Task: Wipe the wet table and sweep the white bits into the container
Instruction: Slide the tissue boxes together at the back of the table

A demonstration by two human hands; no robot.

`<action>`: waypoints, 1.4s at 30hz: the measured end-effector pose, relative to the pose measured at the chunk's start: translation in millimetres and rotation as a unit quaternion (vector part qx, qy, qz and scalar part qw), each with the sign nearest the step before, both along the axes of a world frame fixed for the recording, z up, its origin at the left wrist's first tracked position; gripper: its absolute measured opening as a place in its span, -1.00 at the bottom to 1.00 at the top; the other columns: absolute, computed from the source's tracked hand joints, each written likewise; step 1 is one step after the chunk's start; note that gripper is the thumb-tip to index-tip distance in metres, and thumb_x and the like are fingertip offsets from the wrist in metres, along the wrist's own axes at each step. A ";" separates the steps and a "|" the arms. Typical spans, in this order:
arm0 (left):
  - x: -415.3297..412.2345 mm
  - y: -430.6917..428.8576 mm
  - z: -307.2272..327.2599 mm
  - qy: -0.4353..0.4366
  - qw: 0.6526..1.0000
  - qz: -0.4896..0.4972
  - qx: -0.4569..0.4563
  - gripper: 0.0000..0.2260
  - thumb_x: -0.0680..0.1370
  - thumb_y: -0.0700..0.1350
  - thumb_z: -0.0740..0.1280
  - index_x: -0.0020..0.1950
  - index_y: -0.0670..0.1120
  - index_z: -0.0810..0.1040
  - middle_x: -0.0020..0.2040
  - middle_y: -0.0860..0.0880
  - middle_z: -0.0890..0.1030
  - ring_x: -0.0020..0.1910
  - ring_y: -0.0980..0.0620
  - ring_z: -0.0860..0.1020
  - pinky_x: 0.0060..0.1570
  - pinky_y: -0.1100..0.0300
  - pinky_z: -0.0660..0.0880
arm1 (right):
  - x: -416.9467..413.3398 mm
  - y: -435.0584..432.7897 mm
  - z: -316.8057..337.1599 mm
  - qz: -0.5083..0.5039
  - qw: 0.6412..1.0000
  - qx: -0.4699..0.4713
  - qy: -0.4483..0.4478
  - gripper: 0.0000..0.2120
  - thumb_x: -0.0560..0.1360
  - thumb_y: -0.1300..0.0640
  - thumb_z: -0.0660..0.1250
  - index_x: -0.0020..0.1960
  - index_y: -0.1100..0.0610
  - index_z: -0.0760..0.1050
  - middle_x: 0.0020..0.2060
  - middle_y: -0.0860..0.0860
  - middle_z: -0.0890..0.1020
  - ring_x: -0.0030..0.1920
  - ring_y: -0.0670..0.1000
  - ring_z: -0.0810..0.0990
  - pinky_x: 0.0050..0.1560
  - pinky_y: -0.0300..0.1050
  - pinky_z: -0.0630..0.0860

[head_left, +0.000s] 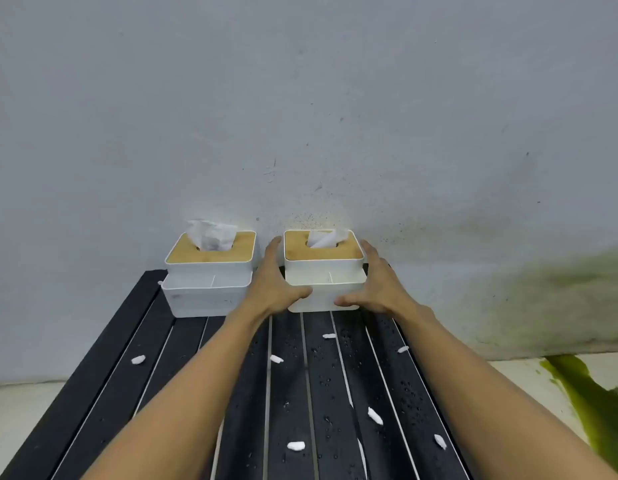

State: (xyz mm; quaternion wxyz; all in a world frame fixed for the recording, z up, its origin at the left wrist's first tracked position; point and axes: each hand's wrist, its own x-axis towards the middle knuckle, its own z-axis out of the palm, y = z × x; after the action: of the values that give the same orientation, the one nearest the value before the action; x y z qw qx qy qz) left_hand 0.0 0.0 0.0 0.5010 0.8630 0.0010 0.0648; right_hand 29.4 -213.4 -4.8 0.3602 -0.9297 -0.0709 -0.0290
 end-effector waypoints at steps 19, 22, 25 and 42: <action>26.1 -41.9 -9.6 -0.029 0.997 -0.009 -0.076 -0.30 0.32 -0.29 0.51 0.37 0.00 0.28 0.13 -0.02 0.50 0.10 -0.03 0.52 0.10 0.05 0.55 | 10.6 -18.1 8.2 -0.014 0.996 0.083 -0.032 0.08 0.23 0.16 0.68 0.55 0.09 0.10 0.13 -0.03 0.41 0.15 0.02 0.45 0.07 -0.22 0.38; 26.5 -64.9 -1.8 -0.047 0.994 -0.028 -0.092 -0.32 0.35 -0.33 0.47 0.38 -0.03 0.27 0.13 -0.01 0.47 0.06 0.02 0.49 0.08 0.11 0.53 | 10.1 -42.2 17.3 -0.032 0.995 0.088 -0.031 0.12 0.22 0.16 0.68 0.58 0.07 0.07 0.17 -0.03 0.40 0.17 0.01 0.44 0.19 -0.14 0.45; 30.4 -85.3 -1.7 -0.038 0.992 -0.054 -0.105 -0.32 0.39 -0.34 0.44 0.42 -0.02 0.24 0.14 0.01 0.46 0.07 0.05 0.47 0.07 0.18 0.49 | 10.6 -64.9 16.9 -0.044 0.994 0.100 -0.018 0.13 0.22 0.18 0.69 0.58 0.04 0.07 0.18 -0.02 0.39 0.21 0.05 0.46 0.25 0.00 0.50; 41.4 -112.9 -24.8 0.009 0.993 -0.054 -0.105 -0.31 0.40 -0.26 0.43 0.44 0.04 0.22 0.13 0.00 0.49 0.11 -0.01 0.51 0.11 0.10 0.54 | 21.0 -95.5 -9.1 -0.054 0.989 0.132 0.038 0.14 0.21 0.20 0.69 0.58 -0.03 0.06 0.23 0.01 0.40 0.26 0.11 0.46 0.25 0.00 0.49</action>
State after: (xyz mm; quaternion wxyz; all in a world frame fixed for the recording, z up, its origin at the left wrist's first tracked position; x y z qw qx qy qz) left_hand 41.4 -112.9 -24.8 0.5918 0.8049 -0.0339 0.0291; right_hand 50.3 -308.8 -13.9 0.4799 -0.8771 -0.0020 -0.0217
